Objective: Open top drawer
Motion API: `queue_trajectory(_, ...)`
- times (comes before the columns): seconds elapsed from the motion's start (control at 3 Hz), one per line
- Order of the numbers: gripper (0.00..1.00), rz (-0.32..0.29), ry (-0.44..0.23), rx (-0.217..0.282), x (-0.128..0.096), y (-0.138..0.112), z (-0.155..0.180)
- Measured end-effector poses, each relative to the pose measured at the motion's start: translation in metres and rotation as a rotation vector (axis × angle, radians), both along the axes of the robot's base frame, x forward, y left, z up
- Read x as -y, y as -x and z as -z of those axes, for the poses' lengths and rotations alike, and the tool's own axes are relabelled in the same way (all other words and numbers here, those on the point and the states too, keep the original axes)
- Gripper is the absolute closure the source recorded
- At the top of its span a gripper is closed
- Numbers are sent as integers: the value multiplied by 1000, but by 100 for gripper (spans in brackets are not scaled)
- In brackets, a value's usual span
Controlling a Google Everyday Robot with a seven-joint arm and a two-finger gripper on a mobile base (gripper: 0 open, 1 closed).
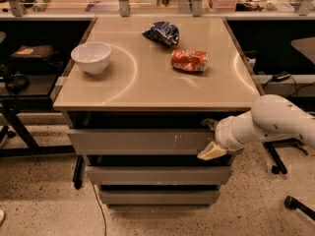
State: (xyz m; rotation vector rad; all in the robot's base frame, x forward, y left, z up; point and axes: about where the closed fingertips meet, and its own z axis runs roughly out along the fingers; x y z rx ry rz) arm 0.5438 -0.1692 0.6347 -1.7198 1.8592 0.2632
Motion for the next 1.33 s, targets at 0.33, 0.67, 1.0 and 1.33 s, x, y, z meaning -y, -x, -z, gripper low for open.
queue_trajectory(0.33,63,0,0,0,0,0,-8)
queue_trajectory(0.67,88,0,0,0,0,0,-15)
queue_trajectory(1.0,84,0,0,0,0,0,-15)
queue_trajectory(1.33,61,0,0,0,0,0,-15)
